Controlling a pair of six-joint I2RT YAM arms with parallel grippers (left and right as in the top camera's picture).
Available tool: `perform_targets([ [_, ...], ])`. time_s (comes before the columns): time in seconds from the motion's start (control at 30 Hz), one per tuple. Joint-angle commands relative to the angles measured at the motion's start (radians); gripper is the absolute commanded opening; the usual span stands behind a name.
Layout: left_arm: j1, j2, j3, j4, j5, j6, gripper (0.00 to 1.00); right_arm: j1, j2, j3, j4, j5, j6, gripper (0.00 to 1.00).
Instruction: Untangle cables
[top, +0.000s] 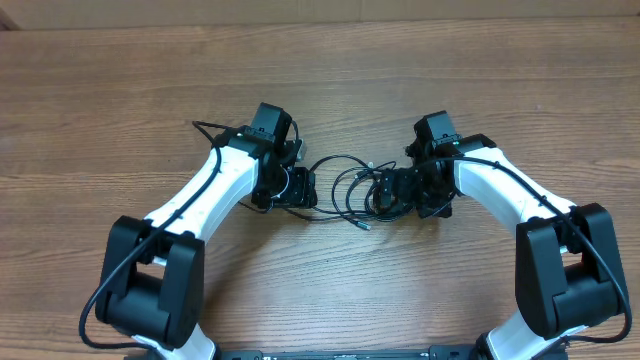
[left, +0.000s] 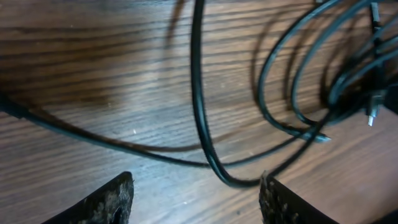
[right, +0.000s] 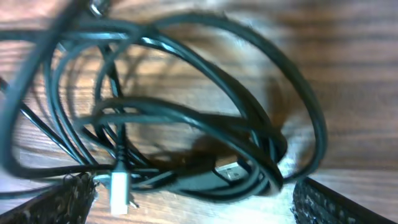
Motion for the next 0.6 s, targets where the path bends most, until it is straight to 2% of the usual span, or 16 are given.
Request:
perform_targets([
  [0.0,-0.005,0.044,0.017,0.02,-0.024,-0.001,0.66,0.003,0.004,-0.006,0.025,-0.005,0.0,1.0],
  [0.2,-0.008,0.09,0.017,0.041,-0.024,-0.073,0.65,0.003,0.004,-0.006,0.056,-0.005,0.0,1.0],
  [0.57,-0.014,0.093,0.017,0.06,-0.025,-0.079,0.66,0.003,0.004,-0.006,0.056,-0.005,0.0,1.0],
])
